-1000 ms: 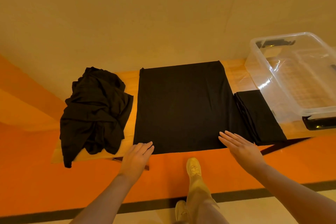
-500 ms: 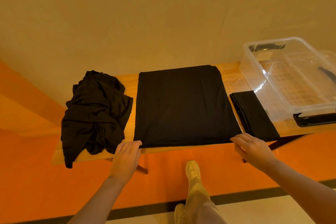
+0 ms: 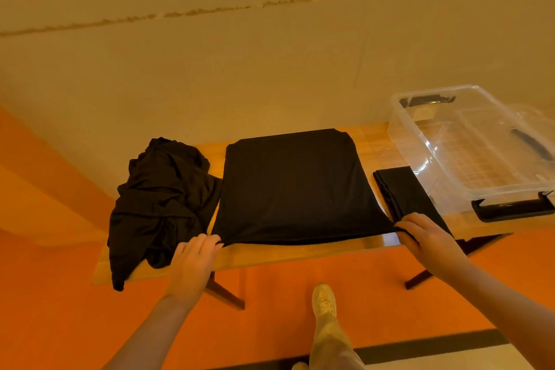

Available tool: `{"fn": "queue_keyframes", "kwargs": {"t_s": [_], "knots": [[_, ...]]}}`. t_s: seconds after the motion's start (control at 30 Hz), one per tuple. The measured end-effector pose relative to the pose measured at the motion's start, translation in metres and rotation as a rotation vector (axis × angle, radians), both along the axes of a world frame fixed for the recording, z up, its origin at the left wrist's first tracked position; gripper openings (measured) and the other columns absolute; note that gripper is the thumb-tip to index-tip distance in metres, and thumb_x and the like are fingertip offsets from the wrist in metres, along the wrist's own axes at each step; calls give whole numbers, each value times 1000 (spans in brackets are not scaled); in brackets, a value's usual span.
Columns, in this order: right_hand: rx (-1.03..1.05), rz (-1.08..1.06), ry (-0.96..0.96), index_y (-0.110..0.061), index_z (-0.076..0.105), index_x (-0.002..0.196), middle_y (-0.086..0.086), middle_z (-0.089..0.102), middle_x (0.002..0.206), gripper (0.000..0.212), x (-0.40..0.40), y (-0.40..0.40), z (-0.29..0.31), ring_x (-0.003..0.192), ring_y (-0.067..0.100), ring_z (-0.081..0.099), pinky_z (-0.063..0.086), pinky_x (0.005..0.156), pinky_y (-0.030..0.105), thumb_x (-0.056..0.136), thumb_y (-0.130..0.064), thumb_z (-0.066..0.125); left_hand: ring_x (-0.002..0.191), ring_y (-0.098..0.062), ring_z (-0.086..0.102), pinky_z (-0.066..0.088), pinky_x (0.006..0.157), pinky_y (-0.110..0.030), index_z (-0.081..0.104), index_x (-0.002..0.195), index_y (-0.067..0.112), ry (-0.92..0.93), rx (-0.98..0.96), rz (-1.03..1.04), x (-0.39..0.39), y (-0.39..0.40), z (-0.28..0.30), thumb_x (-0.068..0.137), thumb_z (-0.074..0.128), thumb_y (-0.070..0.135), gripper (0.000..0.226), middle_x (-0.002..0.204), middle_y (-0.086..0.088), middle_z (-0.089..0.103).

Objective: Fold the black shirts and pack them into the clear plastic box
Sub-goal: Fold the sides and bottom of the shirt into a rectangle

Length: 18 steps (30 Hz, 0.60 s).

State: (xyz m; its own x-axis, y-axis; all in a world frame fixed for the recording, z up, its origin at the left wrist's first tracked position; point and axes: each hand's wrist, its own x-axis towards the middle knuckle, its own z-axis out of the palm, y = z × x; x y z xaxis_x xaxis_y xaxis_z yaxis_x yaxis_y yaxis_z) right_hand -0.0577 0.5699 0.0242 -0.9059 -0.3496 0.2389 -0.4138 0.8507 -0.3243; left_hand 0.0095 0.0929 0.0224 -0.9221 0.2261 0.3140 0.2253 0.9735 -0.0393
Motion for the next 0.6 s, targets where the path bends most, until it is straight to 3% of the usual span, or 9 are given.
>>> {"fn": "queue_keyframes", "kwargs": {"t_s": [0.03, 0.07, 0.13, 0.17, 0.3, 0.4, 0.47, 0.6], "knots": [[-6, -2, -10, -7, 69, 99, 0, 61, 91, 21, 0, 4, 1, 76, 10, 60, 55, 63, 26, 79, -2, 72, 75, -25, 65, 50, 50, -33, 72, 89, 5, -21, -49, -34, 2, -1, 2, 100, 43, 3, 32, 85, -7, 66], [-9, -2, -24, -9, 68, 99, -2, 61, 90, 19, 0, 8, 1, 73, 8, 60, 55, 62, 25, 81, -3, 71, 80, -23, 62, 50, 47, -29, 74, 87, 5, -14, -69, -74, 2, -1, 3, 78, 69, -10, 19, 88, -6, 64], [12, 7, -64, -13, 68, 98, -6, 60, 87, 18, 0, 18, 1, 68, 8, 60, 56, 59, 26, 82, -6, 71, 88, -19, 49, 51, 46, -23, 76, 89, 9, -73, -131, -146, 0, -5, 6, 32, 85, -20, 65, 94, -4, 56], [32, 15, -79, -13, 69, 98, -7, 60, 87, 19, 0, 23, 1, 67, 8, 61, 57, 59, 27, 81, -7, 72, 89, -19, 46, 53, 49, -23, 76, 89, 11, -90, -185, -146, 1, -8, 7, 25, 86, -19, 71, 94, -4, 56], [66, 56, -116, -11, 70, 101, -7, 61, 93, 26, -2, 37, 1, 71, 9, 63, 55, 65, 19, 77, -3, 75, 97, -20, 47, 60, 71, -32, 77, 84, 10, -171, -211, -241, 8, -18, 5, 29, 92, -8, 60, 90, -5, 68], [69, 72, -176, -13, 71, 103, -12, 56, 98, 28, -4, 41, 1, 71, 4, 61, 49, 66, 9, 77, -3, 76, 92, -2, 53, 56, 70, -18, 75, 91, 18, -252, 93, -211, 17, -20, 3, 52, 92, 5, 44, 93, 7, 63], [78, 72, -213, -16, 71, 104, -13, 54, 101, 26, -5, 42, 3, 76, 2, 60, 51, 68, 12, 79, -8, 74, 84, 4, 55, 53, 67, -13, 72, 94, 23, -310, 190, -201, 24, -16, 9, 65, 87, 10, 35, 94, 14, 58], [94, 104, -270, -20, 71, 106, -15, 51, 113, 23, -6, 37, 20, 100, 3, 55, 50, 88, 21, 84, -12, 70, 88, 10, 44, 45, 74, -13, 71, 93, 30, -318, 132, -165, 31, -14, 18, 70, 85, 14, 31, 97, 18, 58]]}}
